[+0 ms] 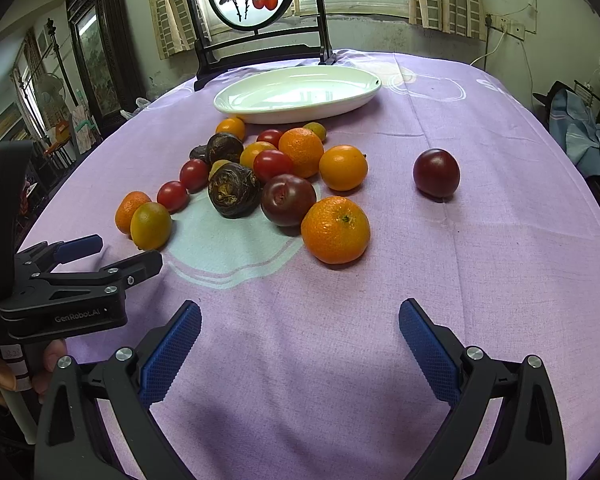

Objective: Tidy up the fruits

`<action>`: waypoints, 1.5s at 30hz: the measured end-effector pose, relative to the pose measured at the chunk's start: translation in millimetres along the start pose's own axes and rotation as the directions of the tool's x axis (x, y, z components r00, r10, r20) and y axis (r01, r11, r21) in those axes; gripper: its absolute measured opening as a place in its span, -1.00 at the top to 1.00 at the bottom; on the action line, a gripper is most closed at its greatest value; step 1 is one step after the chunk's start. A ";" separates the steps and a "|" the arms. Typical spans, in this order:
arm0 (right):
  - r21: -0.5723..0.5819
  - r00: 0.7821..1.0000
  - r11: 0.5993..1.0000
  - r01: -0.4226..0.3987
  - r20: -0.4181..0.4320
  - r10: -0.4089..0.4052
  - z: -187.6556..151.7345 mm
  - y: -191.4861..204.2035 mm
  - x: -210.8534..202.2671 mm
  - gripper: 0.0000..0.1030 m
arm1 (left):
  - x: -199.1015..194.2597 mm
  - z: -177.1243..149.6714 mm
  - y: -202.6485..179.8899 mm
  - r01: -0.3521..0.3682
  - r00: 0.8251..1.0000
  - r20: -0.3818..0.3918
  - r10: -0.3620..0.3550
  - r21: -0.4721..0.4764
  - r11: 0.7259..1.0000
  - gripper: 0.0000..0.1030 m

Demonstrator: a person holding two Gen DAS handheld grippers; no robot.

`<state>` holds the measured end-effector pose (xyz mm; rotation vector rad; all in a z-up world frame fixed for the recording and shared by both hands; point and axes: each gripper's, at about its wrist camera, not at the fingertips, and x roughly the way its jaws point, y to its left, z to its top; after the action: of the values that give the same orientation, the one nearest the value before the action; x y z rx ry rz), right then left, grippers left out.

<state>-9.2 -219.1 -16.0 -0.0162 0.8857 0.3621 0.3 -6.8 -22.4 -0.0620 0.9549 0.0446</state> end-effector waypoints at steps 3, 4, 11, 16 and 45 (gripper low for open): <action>-0.004 1.000 1.000 0.004 -0.001 -0.004 0.8 0.4 0.0 -0.93 | 0.5 -0.1 0.0 0.001 1.000 -0.003 -0.001 0.000 1.000 -0.91; -0.005 1.000 1.000 0.006 -0.002 -0.006 1.5 0.2 -0.1 -0.93 | 0.7 -0.1 -0.5 0.001 1.000 -0.003 -0.001 0.000 1.000 -0.91; -0.037 0.999 0.998 0.042 -0.008 -0.043 15.9 -4.2 1.9 -0.93 | -2.7 -0.2 3.9 0.020 1.000 -0.004 -0.020 0.025 0.999 -0.91; -0.071 0.997 0.995 0.069 -0.033 -0.072 30.9 -8.2 16.1 -0.93 | -11.8 0.4 22.1 0.017 1.000 0.022 -0.018 0.031 0.999 -0.91; -0.066 0.997 0.995 -0.072 -0.032 0.070 26.3 -7.8 12.2 0.16 | 27.1 33.8 37.5 0.052 0.998 -0.044 -0.046 0.158 0.986 -0.43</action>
<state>20.0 -218.4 -9.5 -0.0521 0.9046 0.4594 41.0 33.4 -26.3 0.0616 0.9939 -0.0789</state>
